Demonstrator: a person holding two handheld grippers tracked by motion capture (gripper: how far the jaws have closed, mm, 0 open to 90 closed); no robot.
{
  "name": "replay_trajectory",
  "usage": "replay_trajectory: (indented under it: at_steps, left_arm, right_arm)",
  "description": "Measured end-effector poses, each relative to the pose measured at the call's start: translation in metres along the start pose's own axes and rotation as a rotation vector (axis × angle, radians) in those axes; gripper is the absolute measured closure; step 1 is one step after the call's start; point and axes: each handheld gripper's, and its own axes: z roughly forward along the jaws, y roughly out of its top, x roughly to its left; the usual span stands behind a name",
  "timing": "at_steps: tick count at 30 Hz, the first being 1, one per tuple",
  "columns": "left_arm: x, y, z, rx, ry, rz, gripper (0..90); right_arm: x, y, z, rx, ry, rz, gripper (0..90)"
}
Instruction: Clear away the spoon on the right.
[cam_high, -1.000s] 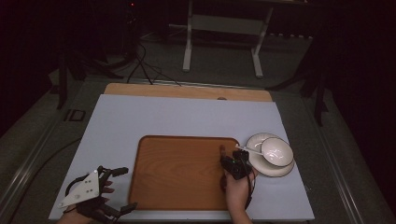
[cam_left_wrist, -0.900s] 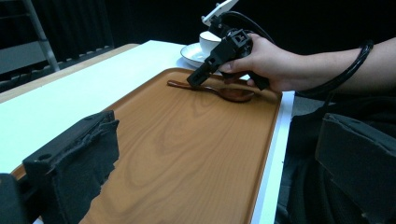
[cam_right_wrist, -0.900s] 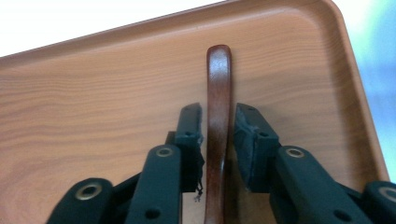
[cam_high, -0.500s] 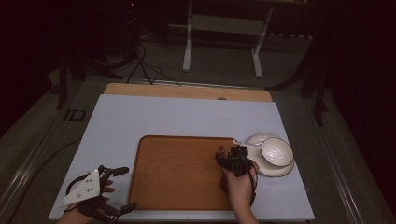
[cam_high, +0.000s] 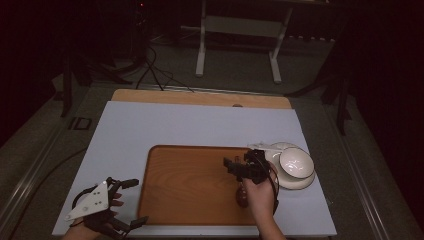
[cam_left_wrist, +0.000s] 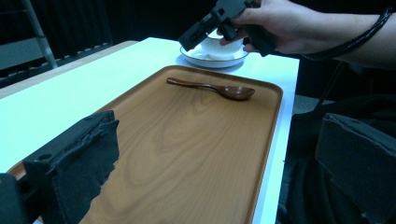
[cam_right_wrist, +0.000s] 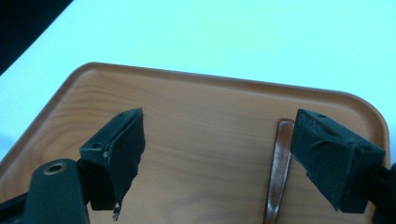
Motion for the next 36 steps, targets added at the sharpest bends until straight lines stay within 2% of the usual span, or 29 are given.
replay_trajectory:
  at_steps: [3, 6, 8, 13, 15, 18, 24, 28, 35, 36]
  left_arm:
    - [0.0, 0.0, 0.001, -0.002, 0.0, 0.0, 0.5]
    - [-0.001, 0.0, 0.001, 0.004, 0.001, 0.006, 0.5]
    - [-0.001, 0.0, 0.0, 0.002, 0.004, 0.004, 0.5]
    - [-0.001, 0.0, 0.001, 0.005, 0.006, 0.007, 0.5]
    - [-0.002, 0.001, 0.001, 0.006, 0.008, 0.01, 0.5]
    - [-0.002, 0.001, 0.001, 0.008, 0.015, 0.015, 0.5]
    - [-0.002, 0.001, 0.0, 0.006, 0.016, 0.014, 0.5]
    - [-0.002, 0.001, 0.0, 0.006, 0.016, 0.014, 0.5]
    - [-0.003, 0.001, 0.001, 0.009, 0.013, 0.016, 0.5]
    - [-0.003, 0.001, 0.001, 0.008, 0.012, 0.014, 0.5]
  right_arm:
    - [0.001, 0.002, -0.006, -0.006, 0.005, -0.031, 17.6]
    - [-0.003, 0.001, -0.015, -0.014, 0.015, -0.05, 17.6]
    - [-0.007, 0.001, -0.022, -0.023, 0.012, -0.08, 17.6]
    - [-0.018, 0.0, -0.043, -0.039, 0.005, -0.098, 17.6]
    - [-0.023, 0.0, -0.049, -0.034, 0.022, -0.103, 17.6]
    - [-0.028, -0.002, -0.057, -0.034, 0.021, -0.113, 17.7]
    - [-0.035, -0.011, -0.069, -0.019, 0.027, -0.142, 17.5]
    - [-0.04, -0.02, -0.078, -0.035, 0.045, -0.158, 17.2]
    - [-0.05, -0.039, -0.084, -0.047, 0.072, -0.155, 16.9]
    - [-0.051, -0.042, -0.085, -0.044, 0.062, -0.164, 17.0]
